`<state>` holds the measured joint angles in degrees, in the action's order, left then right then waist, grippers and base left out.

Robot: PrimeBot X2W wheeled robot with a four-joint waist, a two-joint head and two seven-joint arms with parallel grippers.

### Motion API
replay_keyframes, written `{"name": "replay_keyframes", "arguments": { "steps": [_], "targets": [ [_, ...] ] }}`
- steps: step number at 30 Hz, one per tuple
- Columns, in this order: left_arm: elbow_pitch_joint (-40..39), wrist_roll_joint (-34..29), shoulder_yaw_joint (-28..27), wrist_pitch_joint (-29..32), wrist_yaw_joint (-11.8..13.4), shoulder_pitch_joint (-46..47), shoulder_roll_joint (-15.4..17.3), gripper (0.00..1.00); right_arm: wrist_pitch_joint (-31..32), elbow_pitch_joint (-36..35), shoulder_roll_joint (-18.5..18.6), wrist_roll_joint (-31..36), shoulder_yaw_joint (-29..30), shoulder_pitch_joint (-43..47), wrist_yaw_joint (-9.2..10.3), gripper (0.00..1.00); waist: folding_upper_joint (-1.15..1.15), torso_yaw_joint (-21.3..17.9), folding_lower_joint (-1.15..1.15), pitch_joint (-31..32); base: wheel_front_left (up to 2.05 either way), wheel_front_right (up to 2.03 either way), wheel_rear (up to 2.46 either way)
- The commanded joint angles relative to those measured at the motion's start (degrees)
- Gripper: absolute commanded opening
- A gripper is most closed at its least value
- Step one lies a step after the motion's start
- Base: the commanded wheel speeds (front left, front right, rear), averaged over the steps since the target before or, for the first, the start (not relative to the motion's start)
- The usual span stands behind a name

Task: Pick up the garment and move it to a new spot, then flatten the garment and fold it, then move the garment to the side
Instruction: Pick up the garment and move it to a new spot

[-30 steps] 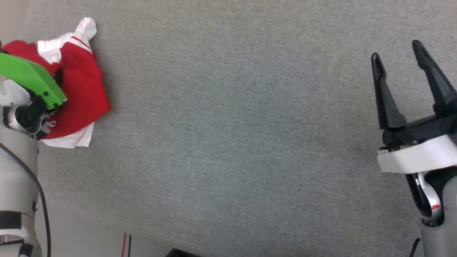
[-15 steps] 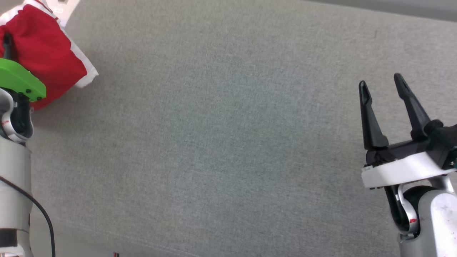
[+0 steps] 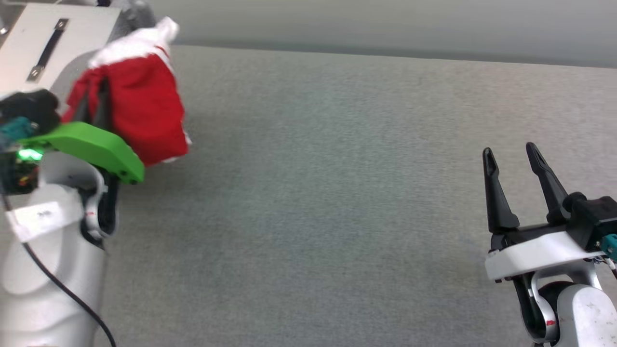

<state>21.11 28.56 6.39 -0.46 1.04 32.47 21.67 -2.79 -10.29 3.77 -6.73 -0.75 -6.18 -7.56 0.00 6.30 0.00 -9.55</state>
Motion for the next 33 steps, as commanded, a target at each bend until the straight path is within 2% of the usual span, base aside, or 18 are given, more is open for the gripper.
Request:
{"name": "replay_keyframes", "arguments": {
  "steps": [1,8,16,22,28,33],
  "targets": [
    [-1.59,-0.66,0.85,0.56,0.10,-1.40,-0.76,0.00,-0.21,0.16,-0.34,-0.12,0.20,0.79,0.08,1.00,0.00,-5.26,0.00,2.93,0.00,0.00,0.00],
    [-8.48,-1.65,7.47,3.47,-0.71,-4.49,-5.34,0.00,0.40,0.04,-0.74,-0.57,1.71,2.28,0.08,1.00,0.00,-11.07,0.00,2.22,0.00,0.00,0.00],
    [-10.89,-3.45,16.68,5.89,-4.12,-2.03,-10.81,0.00,0.18,-0.32,-0.87,-1.49,2.67,2.33,0.08,1.00,0.00,-16.06,0.00,-1.47,0.00,0.00,0.00],
    [-7.96,-5.36,25.13,7.26,-6.48,-1.84,-14.22,0.00,-0.76,-0.11,-0.88,-3.03,2.40,1.18,0.08,1.00,0.00,-17.21,0.00,-5.16,0.00,0.00,0.00],
    [-2.98,-6.46,31.89,5.53,-7.62,-4.60,-15.52,0.00,-1.76,0.95,-0.89,-3.61,1.89,-0.19,0.08,1.00,0.00,-17.21,0.00,-7.25,0.00,0.00,0.00],
    [0.30,-6.88,34.96,3.82,-7.94,-6.02,-15.88,0.00,-2.24,1.73,-0.89,-3.69,1.60,-0.80,0.08,1.00,0.00,-16.46,0.00,-7.54,0.00,0.00,0.00]
  ]
}}
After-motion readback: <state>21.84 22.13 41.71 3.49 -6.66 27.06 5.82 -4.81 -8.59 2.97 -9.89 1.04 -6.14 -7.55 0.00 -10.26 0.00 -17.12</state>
